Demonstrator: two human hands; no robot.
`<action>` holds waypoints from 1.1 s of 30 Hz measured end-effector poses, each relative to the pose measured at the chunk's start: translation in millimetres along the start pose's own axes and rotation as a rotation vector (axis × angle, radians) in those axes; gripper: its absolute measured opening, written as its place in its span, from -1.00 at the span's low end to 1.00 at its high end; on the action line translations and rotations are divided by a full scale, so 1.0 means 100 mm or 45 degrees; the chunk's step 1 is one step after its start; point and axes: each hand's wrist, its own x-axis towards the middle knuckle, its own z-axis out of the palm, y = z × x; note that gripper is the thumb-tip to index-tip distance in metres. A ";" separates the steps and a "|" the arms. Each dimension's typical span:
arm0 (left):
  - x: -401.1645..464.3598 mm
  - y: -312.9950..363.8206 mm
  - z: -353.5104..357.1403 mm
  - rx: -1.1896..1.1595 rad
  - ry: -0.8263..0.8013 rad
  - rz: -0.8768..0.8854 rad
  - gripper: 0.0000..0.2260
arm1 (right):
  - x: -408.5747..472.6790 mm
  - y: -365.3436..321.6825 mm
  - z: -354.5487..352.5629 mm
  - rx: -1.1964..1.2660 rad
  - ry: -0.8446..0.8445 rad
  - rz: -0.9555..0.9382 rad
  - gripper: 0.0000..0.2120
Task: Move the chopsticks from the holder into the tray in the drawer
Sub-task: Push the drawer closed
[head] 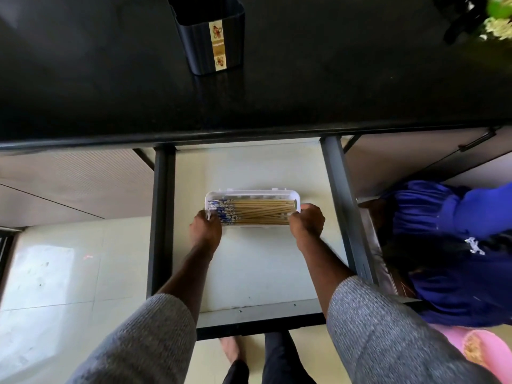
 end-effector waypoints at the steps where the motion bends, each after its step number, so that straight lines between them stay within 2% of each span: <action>1: 0.06 0.02 0.00 0.014 -0.047 0.044 -0.68 | 0.06 -0.04 -0.02 0.003 0.006 -0.024 -0.80; 5: 0.23 0.07 -0.04 0.159 -0.224 0.148 -0.67 | 0.25 -0.10 -0.10 0.002 -0.015 -0.049 -0.80; 10: 0.05 0.11 -0.11 0.207 -0.220 0.267 -0.65 | 0.12 0.02 -0.16 0.011 0.043 -0.183 -0.77; 13: -0.30 0.12 -0.18 0.275 -0.243 0.430 -0.55 | -0.19 0.09 -0.18 0.053 0.083 -0.358 -0.74; 17: -0.89 0.04 -0.26 0.379 -0.312 0.633 -0.44 | -0.81 0.28 -0.28 0.119 0.092 -0.709 -0.78; 19: -1.27 -0.03 -0.31 0.302 -0.310 0.738 -0.51 | -1.13 0.39 -0.35 0.139 0.133 -0.879 -0.82; 23: -2.13 -0.41 -0.49 0.154 -0.267 1.280 -0.77 | -1.77 0.71 -0.58 0.151 0.181 -1.090 -0.88; 25: -2.39 -0.68 -0.53 0.173 -0.251 1.447 -0.83 | -2.03 0.90 -0.66 0.153 0.152 -1.170 -0.88; 27: -2.48 -0.90 -0.48 0.272 -0.274 1.478 -0.84 | -2.20 1.14 -0.66 0.092 0.073 -1.246 -0.86; 29: -2.44 -1.06 -0.37 0.403 -0.333 1.436 -0.77 | -2.26 1.39 -0.58 -0.066 -0.009 -1.288 -0.84; 33: -2.38 -1.28 -0.06 0.884 -0.491 1.315 -0.43 | -2.19 1.78 -0.39 -0.384 -0.211 -1.242 -0.61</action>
